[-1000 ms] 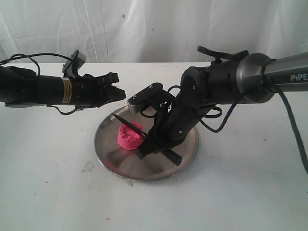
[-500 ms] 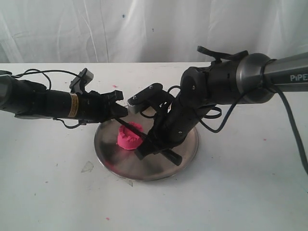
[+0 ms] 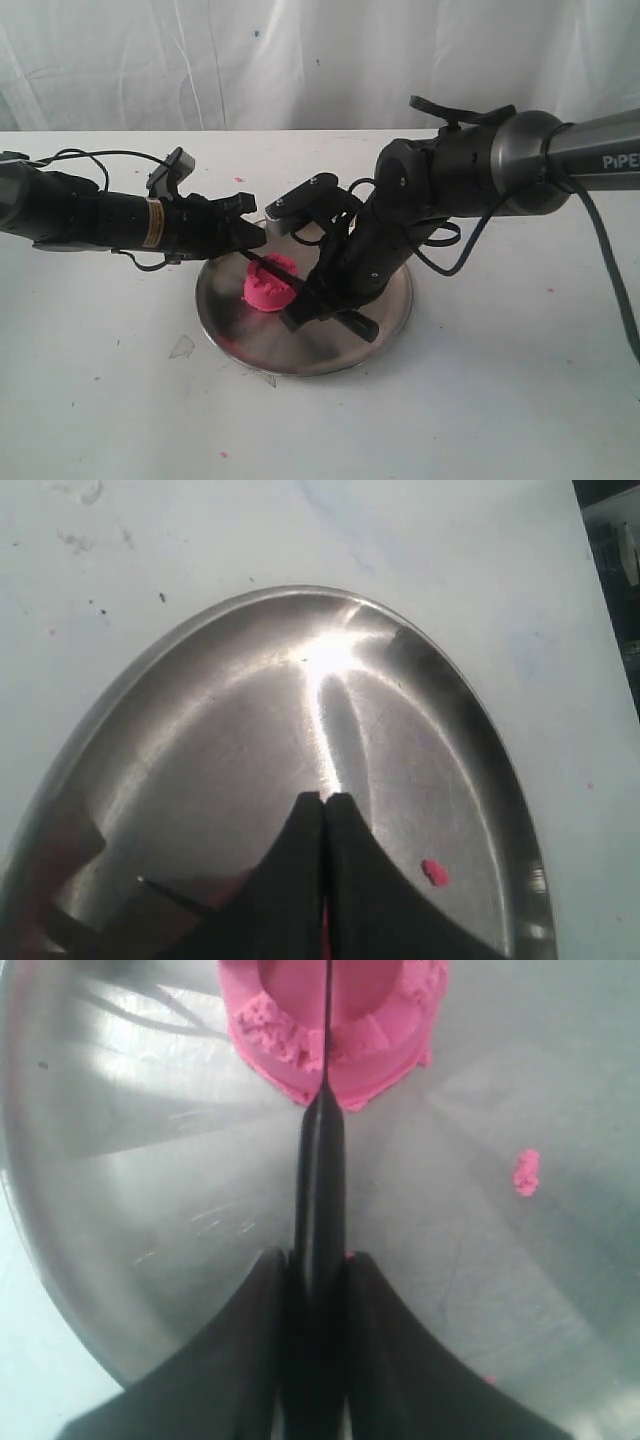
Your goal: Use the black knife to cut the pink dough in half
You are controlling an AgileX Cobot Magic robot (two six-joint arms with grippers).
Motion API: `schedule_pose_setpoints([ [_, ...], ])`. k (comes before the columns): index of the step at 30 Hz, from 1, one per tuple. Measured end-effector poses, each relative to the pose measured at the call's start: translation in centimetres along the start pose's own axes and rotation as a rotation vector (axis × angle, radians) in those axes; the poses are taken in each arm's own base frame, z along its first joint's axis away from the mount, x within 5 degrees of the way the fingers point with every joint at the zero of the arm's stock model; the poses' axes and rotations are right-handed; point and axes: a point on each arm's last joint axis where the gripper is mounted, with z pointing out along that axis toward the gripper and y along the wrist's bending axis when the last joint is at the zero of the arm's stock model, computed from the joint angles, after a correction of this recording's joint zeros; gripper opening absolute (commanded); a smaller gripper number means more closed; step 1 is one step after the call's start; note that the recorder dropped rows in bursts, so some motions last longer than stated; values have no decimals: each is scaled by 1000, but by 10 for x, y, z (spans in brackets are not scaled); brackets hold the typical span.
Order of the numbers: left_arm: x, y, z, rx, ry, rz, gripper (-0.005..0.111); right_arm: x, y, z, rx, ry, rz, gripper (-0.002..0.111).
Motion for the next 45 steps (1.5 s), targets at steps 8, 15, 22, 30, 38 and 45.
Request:
schedule_pose_setpoints([
  [8,0,-1,1,26,-9,-15,0,2,-1,6,-2,15,1,0],
  [15,0,-2,1,41,-10,-11,0,4,-1,13,-6,30,7,0],
  [22,0,-1,1,23,-12,-4,0,-1,-1,10,-11,30,2,0],
  [30,-1,0,1,9,-5,15,0,-4,-1,8,-17,36,-2,0],
  [38,-3,-4,2,65,-29,17,0,-2,-2,15,-17,47,3,0],
  [45,-32,-27,3,167,-73,88,0,-2,-2,15,-17,47,3,0],
])
